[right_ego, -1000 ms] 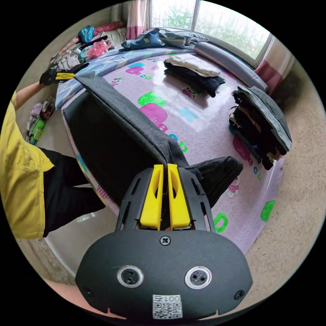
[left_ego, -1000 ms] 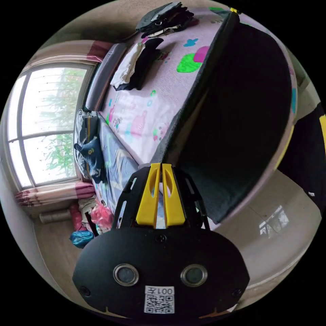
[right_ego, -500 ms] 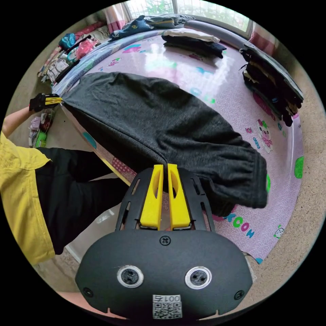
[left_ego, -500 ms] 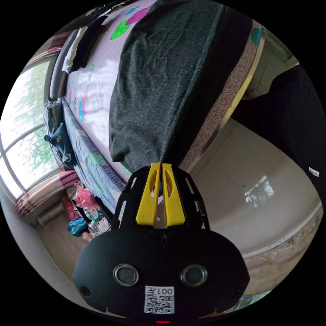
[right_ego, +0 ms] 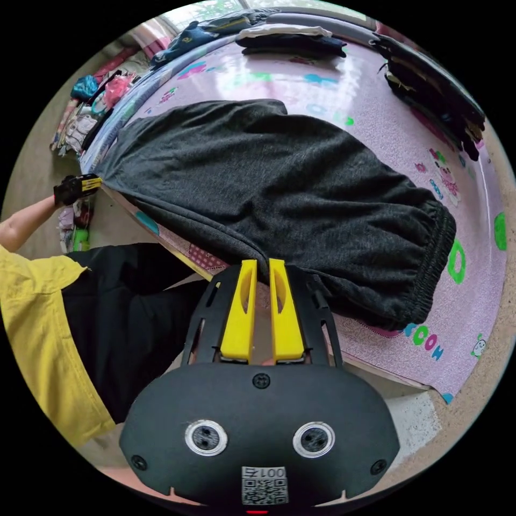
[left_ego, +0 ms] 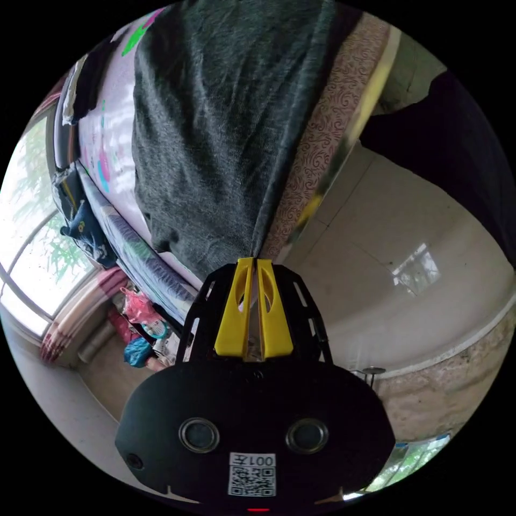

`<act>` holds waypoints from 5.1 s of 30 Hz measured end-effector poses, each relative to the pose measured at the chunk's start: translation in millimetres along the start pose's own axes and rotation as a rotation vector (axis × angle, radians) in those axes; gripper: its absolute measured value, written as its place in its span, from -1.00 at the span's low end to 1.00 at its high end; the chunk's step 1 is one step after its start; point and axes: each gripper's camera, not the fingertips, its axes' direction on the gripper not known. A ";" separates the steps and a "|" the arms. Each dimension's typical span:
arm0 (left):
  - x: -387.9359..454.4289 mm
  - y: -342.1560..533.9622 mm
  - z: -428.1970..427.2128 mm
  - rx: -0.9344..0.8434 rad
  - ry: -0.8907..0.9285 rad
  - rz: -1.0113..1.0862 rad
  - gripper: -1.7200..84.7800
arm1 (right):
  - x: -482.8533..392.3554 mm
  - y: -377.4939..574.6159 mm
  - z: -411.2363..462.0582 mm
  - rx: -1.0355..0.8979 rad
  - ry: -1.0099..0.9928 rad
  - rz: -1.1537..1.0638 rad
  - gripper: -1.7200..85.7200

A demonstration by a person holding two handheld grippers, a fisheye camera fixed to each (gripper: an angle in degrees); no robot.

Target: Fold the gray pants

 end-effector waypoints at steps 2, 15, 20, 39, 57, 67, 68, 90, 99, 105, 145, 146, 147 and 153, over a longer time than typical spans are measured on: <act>-5.5 3.0 8.2 -0.018 0.048 -0.035 -0.99 | 19.0 4.3 -1.3 0.012 -0.091 0.033 -0.83; -63.0 112.9 63.9 -0.134 0.361 -0.519 -1.00 | 194.1 76.8 -69.4 0.423 -0.020 0.552 -0.94; -75.8 158.0 67.7 -0.104 0.482 -0.730 -1.00 | 239.4 80.6 13.7 0.047 -0.031 0.667 -0.96; -90.8 334.3 160.4 0.304 0.992 -1.307 -0.96 | 45.6 -144.2 28.5 0.370 -0.473 -0.286 -0.95; -123.7 375.3 269.2 0.487 1.136 -1.101 -0.83 | -353.9 -469.5 320.0 -0.182 -0.178 -0.865 -0.81; -115.6 383.3 269.7 0.420 1.081 -1.128 -0.97 | -391.4 -462.8 407.7 -0.193 0.041 -0.985 -0.93; -115.3 384.7 268.7 0.428 1.078 -1.134 -0.97 | -389.5 -461.5 412.0 -0.206 0.029 -0.996 -0.94; -78.0 430.7 219.1 0.621 0.855 -1.137 -0.98 | -348.3 -457.1 494.0 -0.468 -0.456 -0.930 -0.96; -91.7 415.3 234.1 0.566 0.800 -1.153 -0.98 | -314.5 -466.8 454.8 -0.065 -0.172 -0.830 -0.96; -80.9 415.8 229.5 0.461 0.645 -1.238 -0.98 | -316.8 -455.0 450.7 0.010 -0.320 -0.955 -0.96; -34.4 477.6 320.6 0.703 1.214 -1.461 -0.99 | -409.1 -330.7 510.6 -0.458 -0.470 -1.303 -0.78; -31.4 480.1 321.8 0.685 1.215 -1.467 -0.99 | -418.3 -317.6 511.4 -0.476 -0.419 -1.365 -0.72; -25.6 485.5 324.4 0.649 1.215 -1.483 -0.99 | -422.3 -310.7 511.7 -0.479 -0.392 -1.393 -0.70; -8.1 501.4 339.3 0.535 1.213 -1.564 -0.99 | -437.8 -237.9 525.8 -0.290 0.009 -1.621 -0.79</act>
